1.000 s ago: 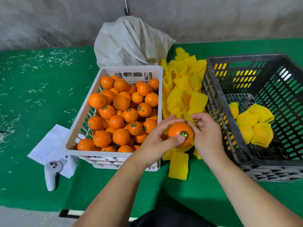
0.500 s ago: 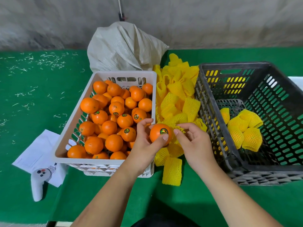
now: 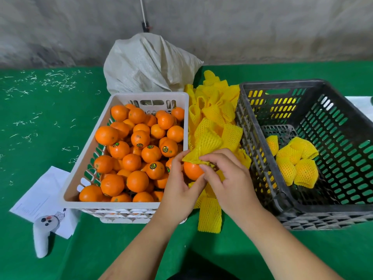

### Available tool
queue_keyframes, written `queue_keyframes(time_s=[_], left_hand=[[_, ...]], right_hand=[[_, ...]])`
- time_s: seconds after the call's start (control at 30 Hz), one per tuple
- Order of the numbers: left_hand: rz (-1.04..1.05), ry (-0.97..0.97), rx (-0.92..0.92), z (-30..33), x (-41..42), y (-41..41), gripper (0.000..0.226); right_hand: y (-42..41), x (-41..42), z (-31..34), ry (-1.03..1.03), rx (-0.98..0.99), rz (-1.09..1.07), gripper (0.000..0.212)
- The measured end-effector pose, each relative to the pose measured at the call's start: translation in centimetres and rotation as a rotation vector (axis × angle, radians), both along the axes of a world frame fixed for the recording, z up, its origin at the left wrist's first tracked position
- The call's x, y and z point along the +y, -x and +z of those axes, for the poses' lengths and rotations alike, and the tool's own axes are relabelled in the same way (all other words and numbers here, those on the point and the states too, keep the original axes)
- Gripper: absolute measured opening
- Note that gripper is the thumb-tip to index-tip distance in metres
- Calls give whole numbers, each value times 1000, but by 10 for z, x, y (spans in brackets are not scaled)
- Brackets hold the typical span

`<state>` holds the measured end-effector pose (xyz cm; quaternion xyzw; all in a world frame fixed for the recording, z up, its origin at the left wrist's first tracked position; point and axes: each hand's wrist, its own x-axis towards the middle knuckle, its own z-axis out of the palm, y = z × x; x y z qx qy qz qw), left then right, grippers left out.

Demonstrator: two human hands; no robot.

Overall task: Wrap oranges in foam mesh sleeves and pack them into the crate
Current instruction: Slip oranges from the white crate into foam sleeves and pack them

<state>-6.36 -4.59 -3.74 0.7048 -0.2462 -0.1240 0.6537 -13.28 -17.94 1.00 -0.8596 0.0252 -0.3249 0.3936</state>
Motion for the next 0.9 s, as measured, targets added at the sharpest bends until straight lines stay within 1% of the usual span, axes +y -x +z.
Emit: queue_keyframes(time_s=[0.07,0.13,0.2,0.23,0.33,0.4,0.47,0.53,0.63,0.73,0.8,0.9], left_hand=[[104,81,44,-1,1,-1,58],[151,164,134,-2,1,-4,55],[191,230,219,-2,-1,-3,55],[199,236,224,-2,-2,-2,55],[145,214,206,-2,-2,1,55],[27,234,222,-2,3,-1,68],[-89,203,183,-3,8,-4,80],[-121,135,122,-5,9,-5,75],[-49,118,94,-4,4,0,64],[31,166,41,0,1,4,55],[93,200,41,3,0,2,49],[147,181,43,6,1,3,48]], right_hand=[[1,1,-1,82,2,48,16],[2,0,-6,113,-28,33,15],[2,2,-15,88,-37,-46,20],[2,5,-19,49,-20,-85,26],[-1,14,-27,-65,27,-133,38],[-3,15,-27,-96,20,-142,40],[-4,8,-24,-98,6,-153,40],[-3,0,-21,-84,8,-168,38],[0,-8,-15,-48,0,-171,35],[6,-7,-12,45,-71,-155,26],[11,0,-13,112,-114,-100,23],[13,10,-19,89,-110,-73,24]])
